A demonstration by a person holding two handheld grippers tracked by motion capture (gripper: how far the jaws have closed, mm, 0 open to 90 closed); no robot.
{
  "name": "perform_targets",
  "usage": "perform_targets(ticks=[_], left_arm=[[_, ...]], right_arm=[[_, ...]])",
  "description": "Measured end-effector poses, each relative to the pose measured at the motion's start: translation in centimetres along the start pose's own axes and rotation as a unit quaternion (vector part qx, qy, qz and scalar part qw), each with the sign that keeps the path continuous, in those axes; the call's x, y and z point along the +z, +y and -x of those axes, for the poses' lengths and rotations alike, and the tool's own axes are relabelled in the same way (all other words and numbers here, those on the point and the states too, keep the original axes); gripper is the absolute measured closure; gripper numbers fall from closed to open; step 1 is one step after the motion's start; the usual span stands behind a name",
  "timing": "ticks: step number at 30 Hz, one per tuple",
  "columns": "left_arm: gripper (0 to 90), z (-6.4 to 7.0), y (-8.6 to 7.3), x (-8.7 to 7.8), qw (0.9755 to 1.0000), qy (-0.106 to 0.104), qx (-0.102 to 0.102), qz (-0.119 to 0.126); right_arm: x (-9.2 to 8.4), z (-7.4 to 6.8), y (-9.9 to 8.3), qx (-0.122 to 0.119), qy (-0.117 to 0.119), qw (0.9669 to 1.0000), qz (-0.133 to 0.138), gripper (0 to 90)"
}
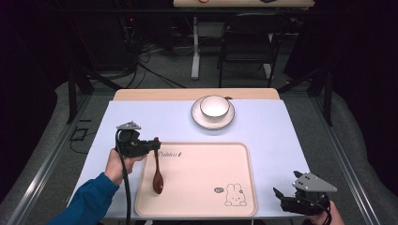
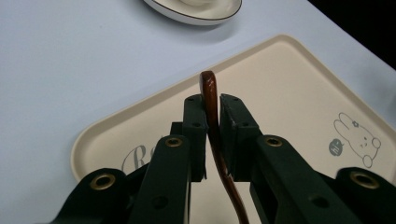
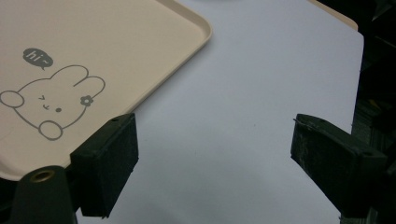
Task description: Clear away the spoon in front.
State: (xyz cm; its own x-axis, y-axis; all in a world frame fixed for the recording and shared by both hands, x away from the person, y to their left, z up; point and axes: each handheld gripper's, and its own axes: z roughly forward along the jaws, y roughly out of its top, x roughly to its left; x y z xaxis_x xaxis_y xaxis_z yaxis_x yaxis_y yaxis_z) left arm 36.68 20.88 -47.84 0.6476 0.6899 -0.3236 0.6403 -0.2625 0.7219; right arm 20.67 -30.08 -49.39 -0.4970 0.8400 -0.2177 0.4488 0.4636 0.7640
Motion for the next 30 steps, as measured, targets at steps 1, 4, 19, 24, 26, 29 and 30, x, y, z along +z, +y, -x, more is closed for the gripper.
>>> perform_targets(ticks=[1,4,19,24,26,29,30], left_arm=[[81.1,-0.2,-0.2,0.1,0.9999,-0.001,-0.005,0.009],[81.1,-0.6,-0.5,0.3,0.9997,0.001,-0.016,0.018],[78.6,-1.2,-1.7,2.3,0.9988,0.032,-0.032,0.02],[78.1,-1.4,-1.9,2.9,0.9983,0.041,-0.039,0.014],[78.0,-1.4,-2.0,3.1,0.9984,0.042,-0.036,0.009],[77.8,-1.4,-2.1,3.5,0.9985,0.044,-0.033,-0.001],[77.8,-1.4,-2.1,3.6,0.9984,0.044,-0.034,-0.002]], right_arm=[[0.0,0.0,0.0,0.0,0.0,1.0,0.0,14.3],[0.0,0.0,0.0,0.001,0.0,1.0,0.0,14.3],[0.0,0.0,0.0,0.0,-0.001,1.0,-0.001,14.3],[0.0,0.0,0.0,0.0,-0.001,1.0,-0.001,14.3],[0.0,0.0,0.0,0.0,0.0,1.0,-0.001,14.3],[0.0,0.0,0.0,-0.001,-0.001,1.0,-0.001,14.3],[0.0,0.0,0.0,-0.001,-0.001,1.0,-0.001,14.3]])
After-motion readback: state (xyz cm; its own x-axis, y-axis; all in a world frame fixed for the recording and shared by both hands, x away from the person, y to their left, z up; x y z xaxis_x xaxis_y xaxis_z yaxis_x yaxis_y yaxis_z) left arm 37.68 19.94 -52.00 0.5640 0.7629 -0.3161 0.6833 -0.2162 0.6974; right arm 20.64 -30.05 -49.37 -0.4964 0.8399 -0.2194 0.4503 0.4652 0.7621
